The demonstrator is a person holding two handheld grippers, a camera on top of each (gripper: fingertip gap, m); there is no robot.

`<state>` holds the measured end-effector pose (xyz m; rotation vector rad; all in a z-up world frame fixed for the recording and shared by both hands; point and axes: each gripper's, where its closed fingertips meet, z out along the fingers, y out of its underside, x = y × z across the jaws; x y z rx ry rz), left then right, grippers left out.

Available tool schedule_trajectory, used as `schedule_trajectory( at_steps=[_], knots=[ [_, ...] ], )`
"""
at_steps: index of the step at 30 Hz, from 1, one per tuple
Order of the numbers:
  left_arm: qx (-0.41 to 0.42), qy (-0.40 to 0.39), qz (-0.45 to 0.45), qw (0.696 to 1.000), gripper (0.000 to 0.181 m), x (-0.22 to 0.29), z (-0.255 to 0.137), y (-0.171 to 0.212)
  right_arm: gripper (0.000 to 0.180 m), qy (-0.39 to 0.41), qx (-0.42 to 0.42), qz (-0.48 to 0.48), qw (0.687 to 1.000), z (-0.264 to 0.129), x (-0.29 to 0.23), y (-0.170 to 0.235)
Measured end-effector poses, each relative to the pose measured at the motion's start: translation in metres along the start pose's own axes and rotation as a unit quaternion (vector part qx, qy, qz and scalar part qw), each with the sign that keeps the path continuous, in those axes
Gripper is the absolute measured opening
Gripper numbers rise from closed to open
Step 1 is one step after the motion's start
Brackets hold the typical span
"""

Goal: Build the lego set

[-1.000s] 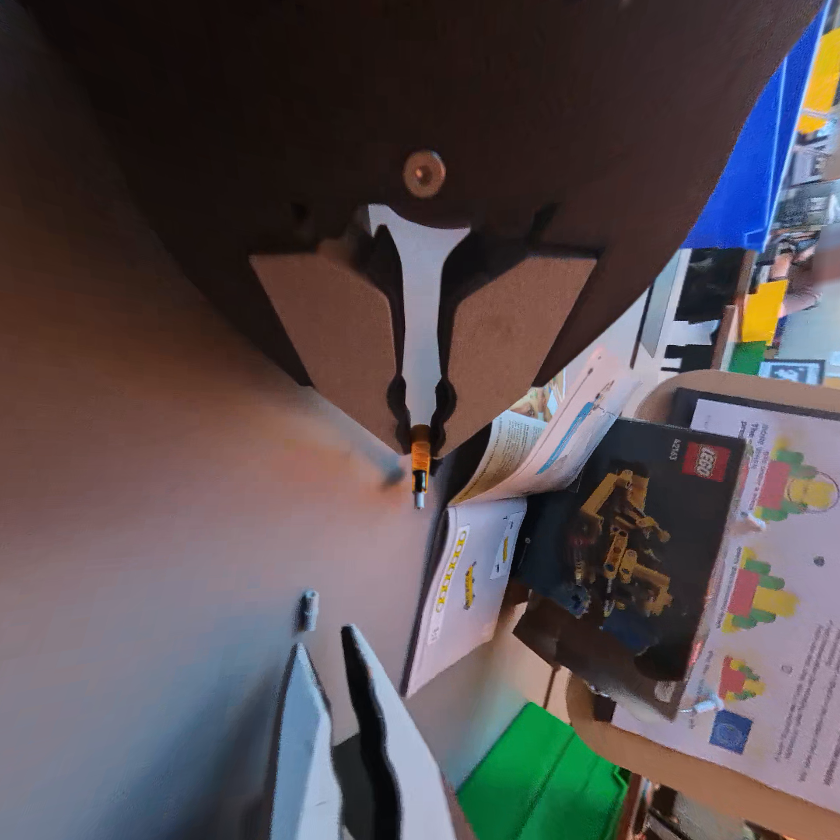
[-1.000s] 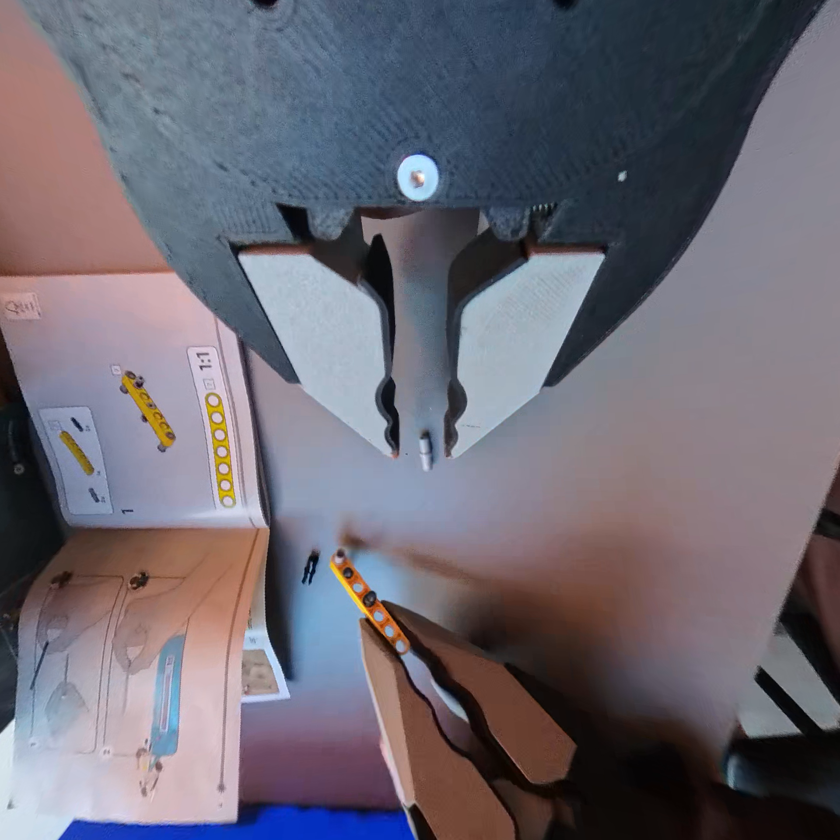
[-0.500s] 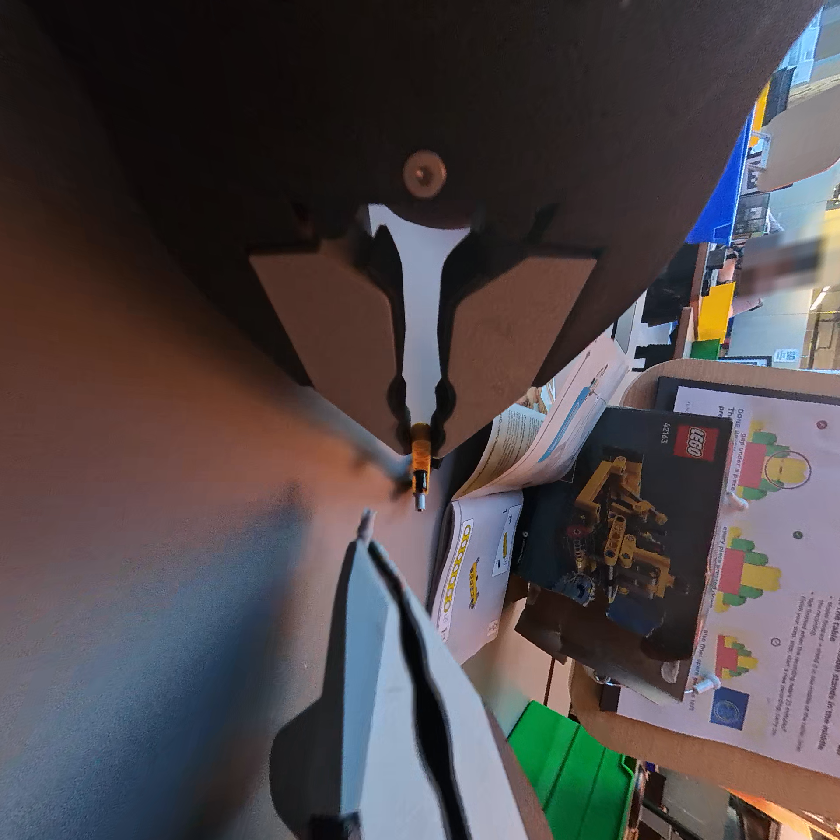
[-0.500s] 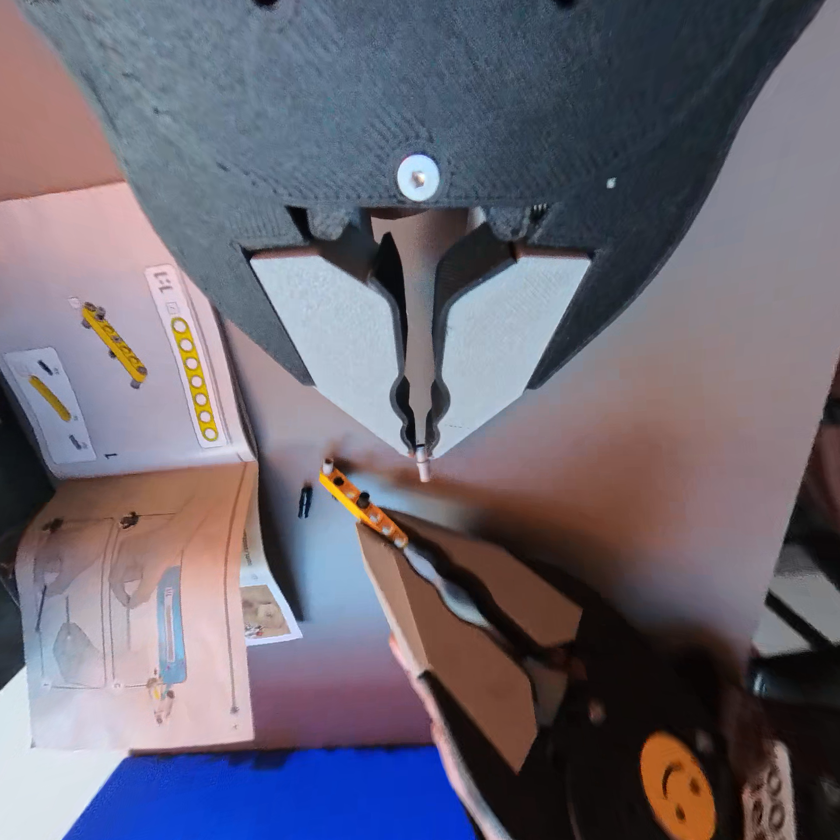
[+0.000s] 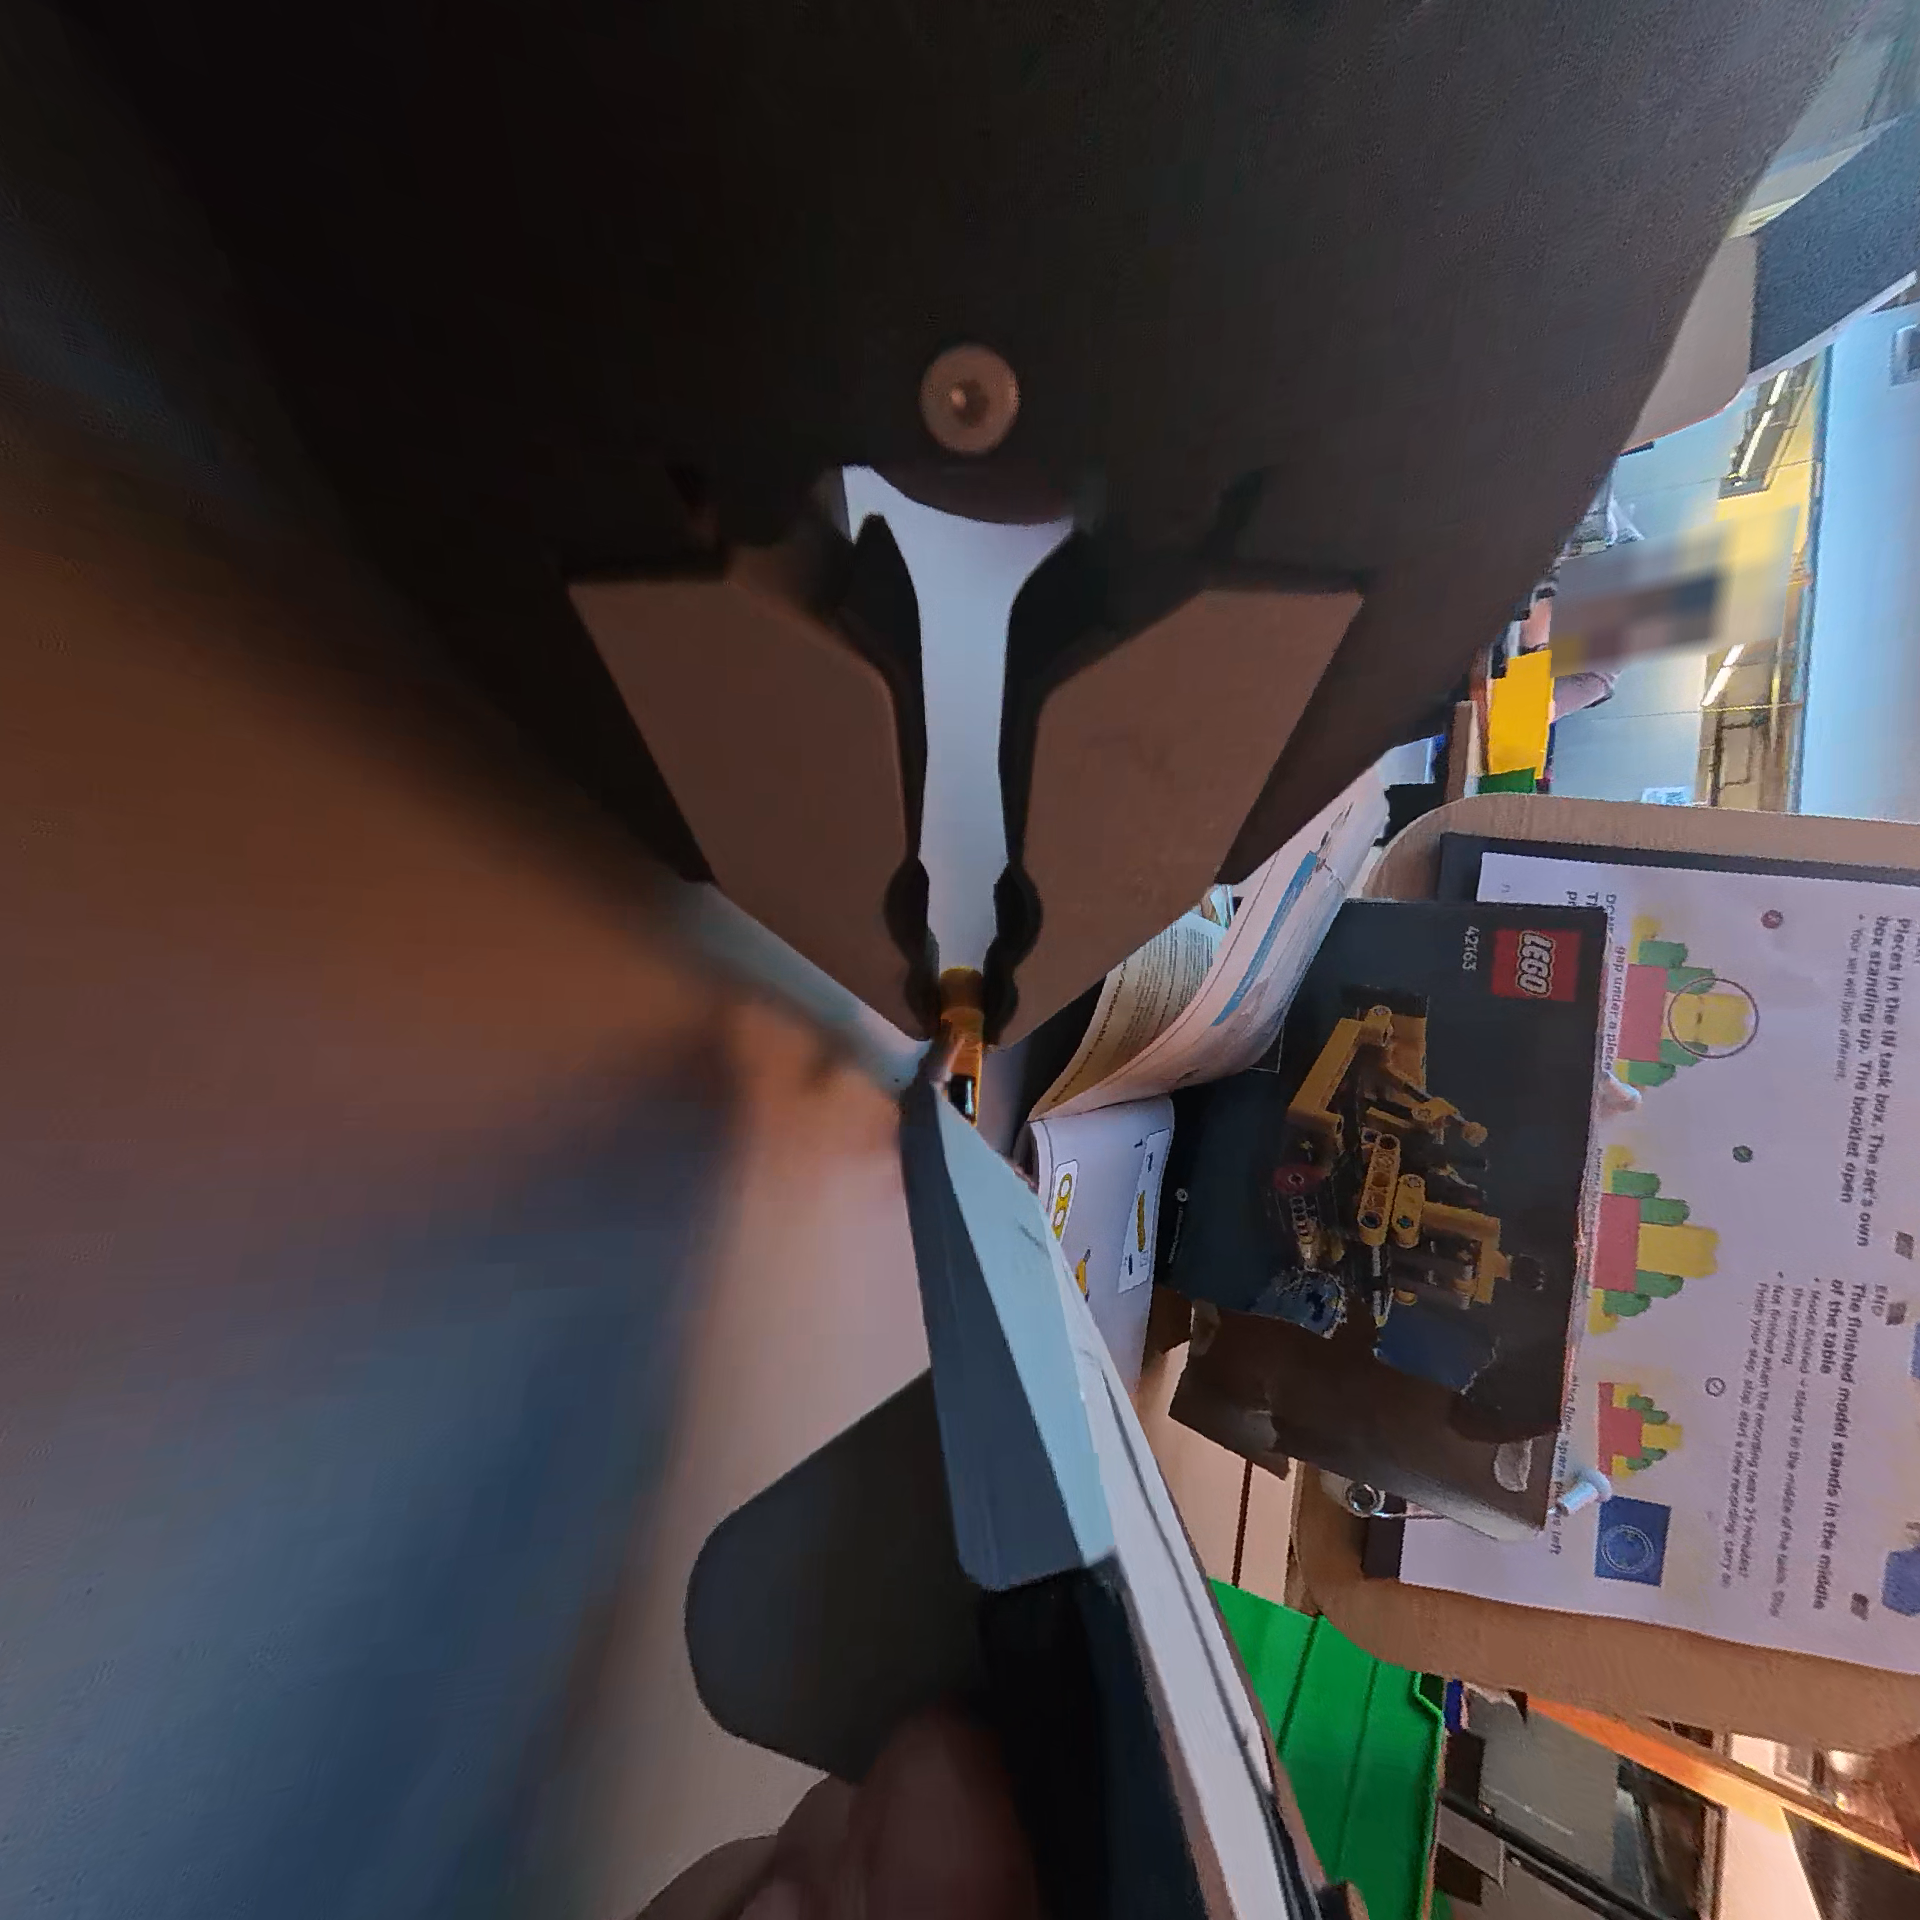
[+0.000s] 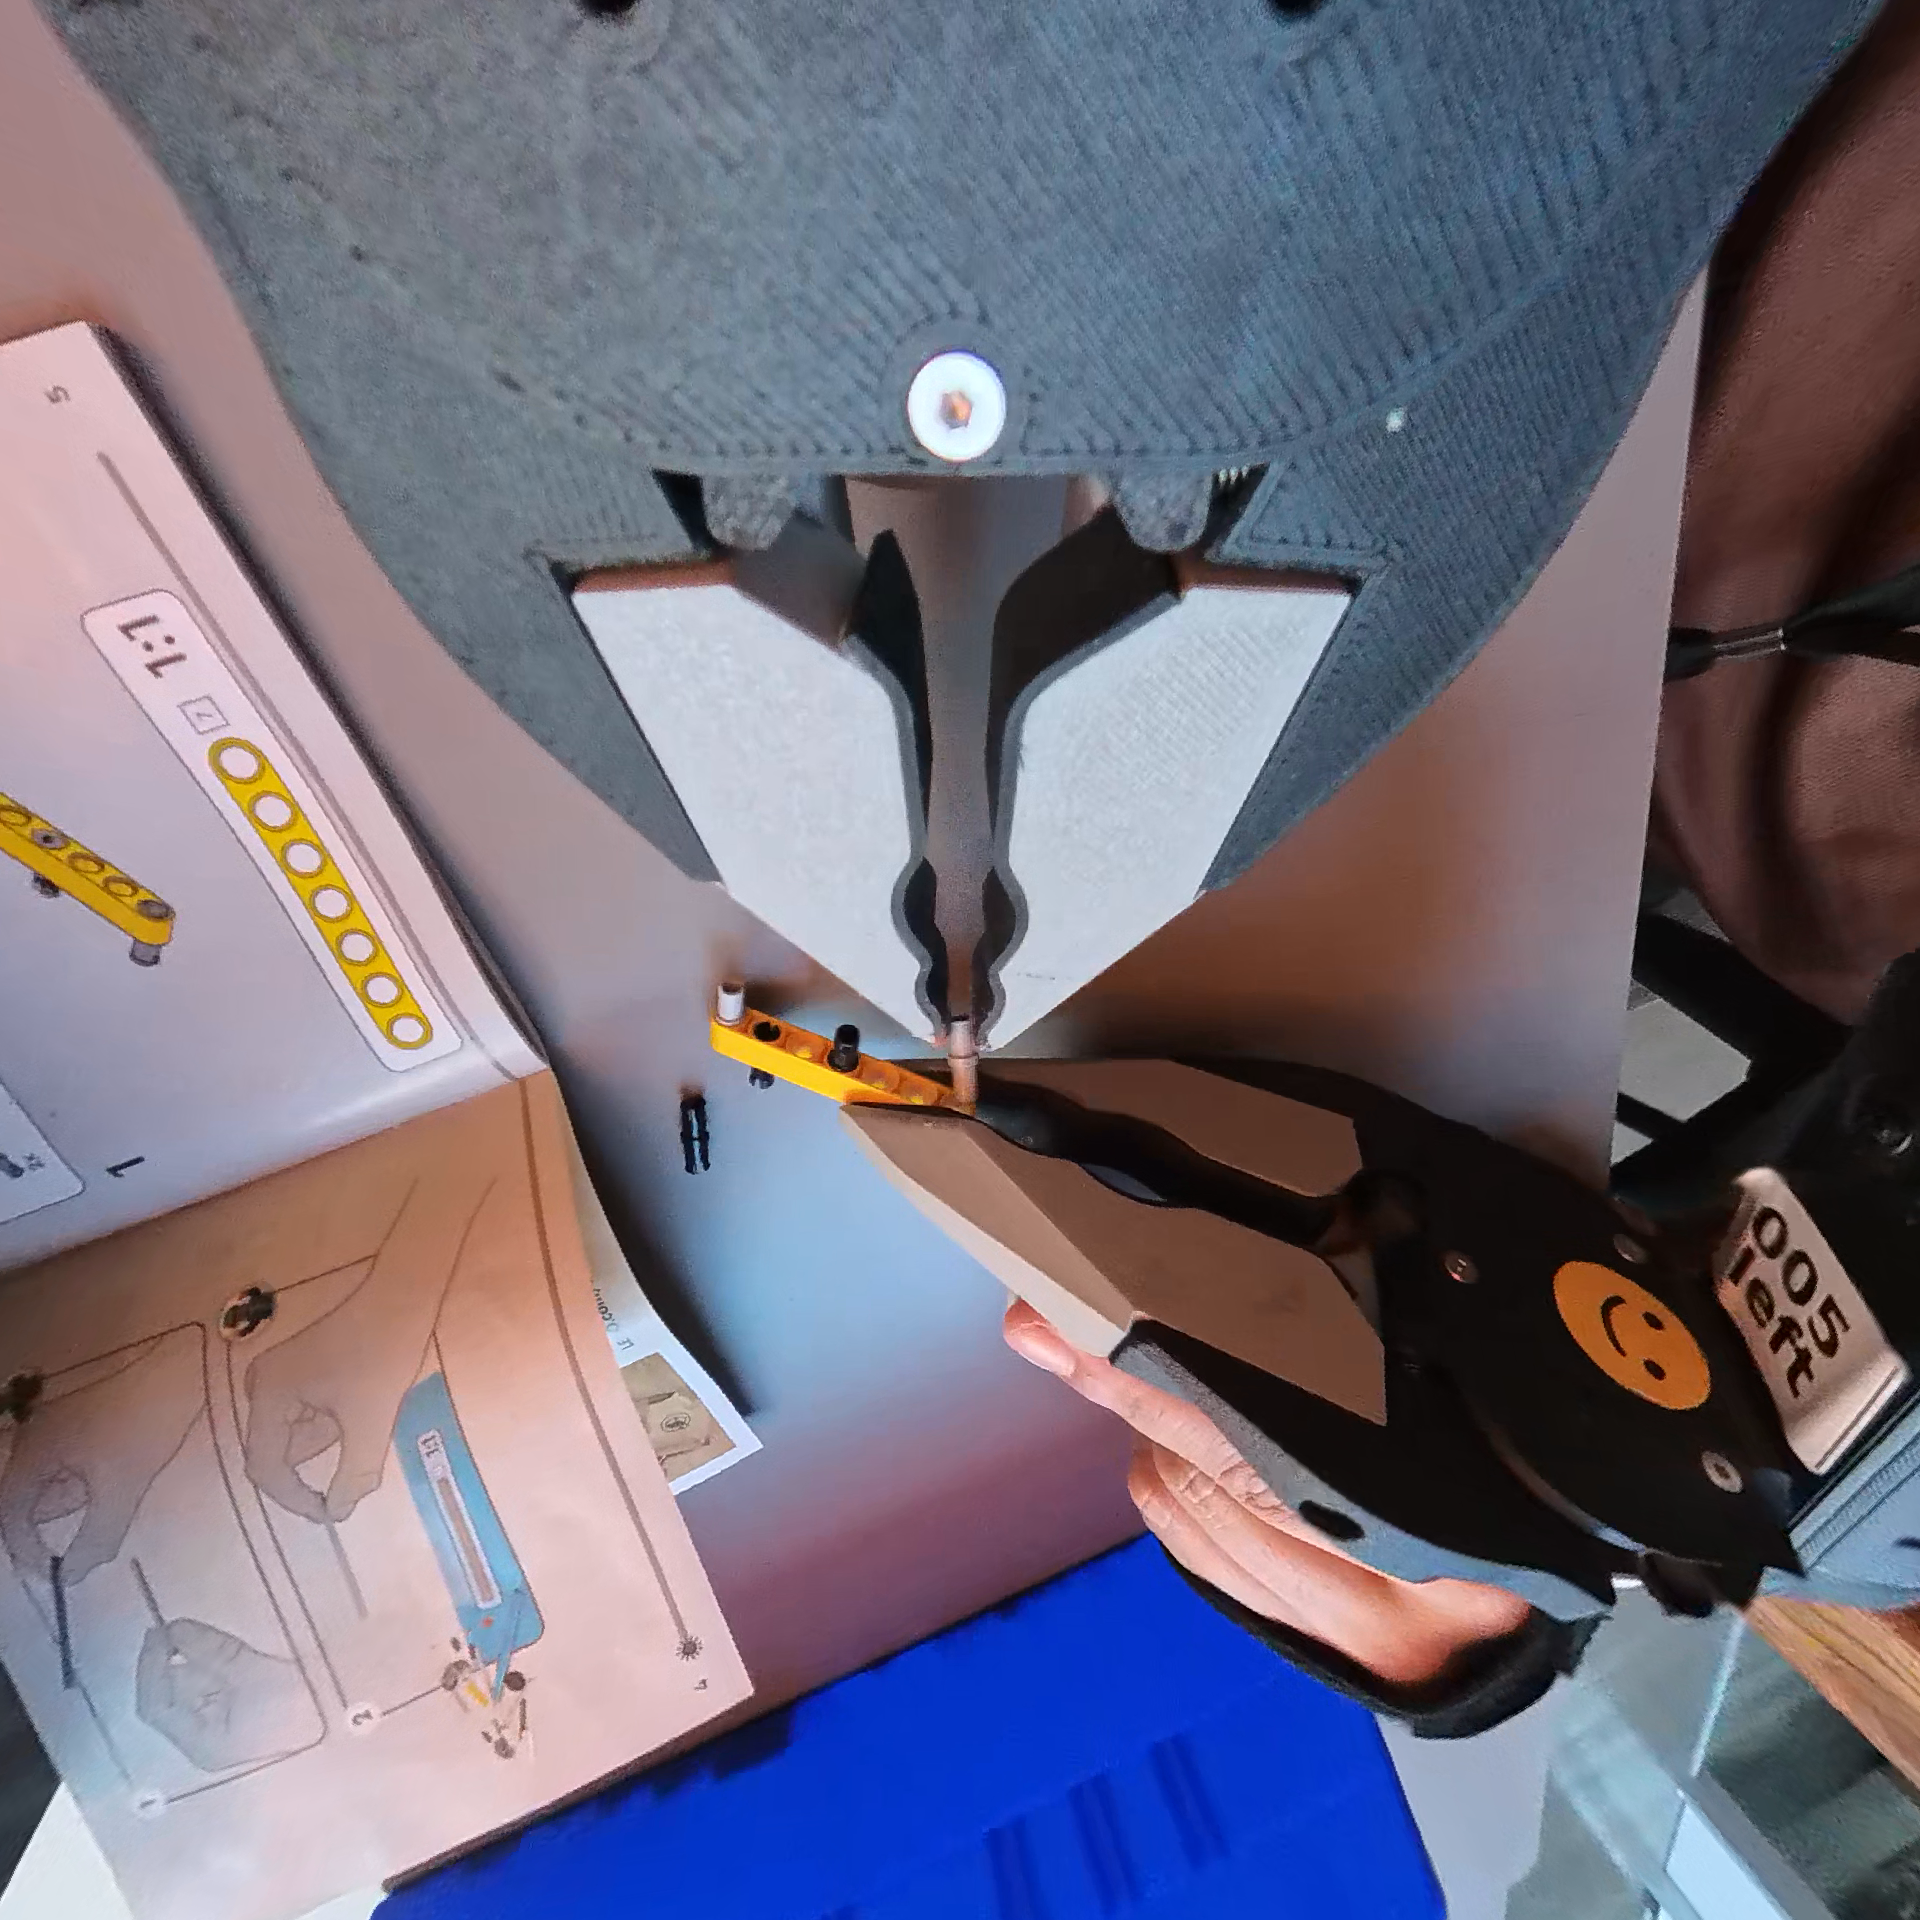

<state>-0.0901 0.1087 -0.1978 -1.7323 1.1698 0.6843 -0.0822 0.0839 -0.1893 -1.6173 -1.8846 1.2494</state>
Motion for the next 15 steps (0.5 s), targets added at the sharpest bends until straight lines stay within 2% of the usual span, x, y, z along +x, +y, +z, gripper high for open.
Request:
schedule_trajectory(
  at_steps=[5,15],
  knots=[
    [-0.009,-0.007,0.013,1.000,0.006,0.0001,0.0010,0.0003,0.001,-0.002,-0.001,0.034,0.999,0.0003,0.0026,-0.0002],
    [-0.016,-0.014,0.037,0.999,0.006,0.0013,0.0015,-0.0018,0.000,-0.003,-0.013,0.034,0.999,-0.0024,0.0013,-0.0007]
  ],
)
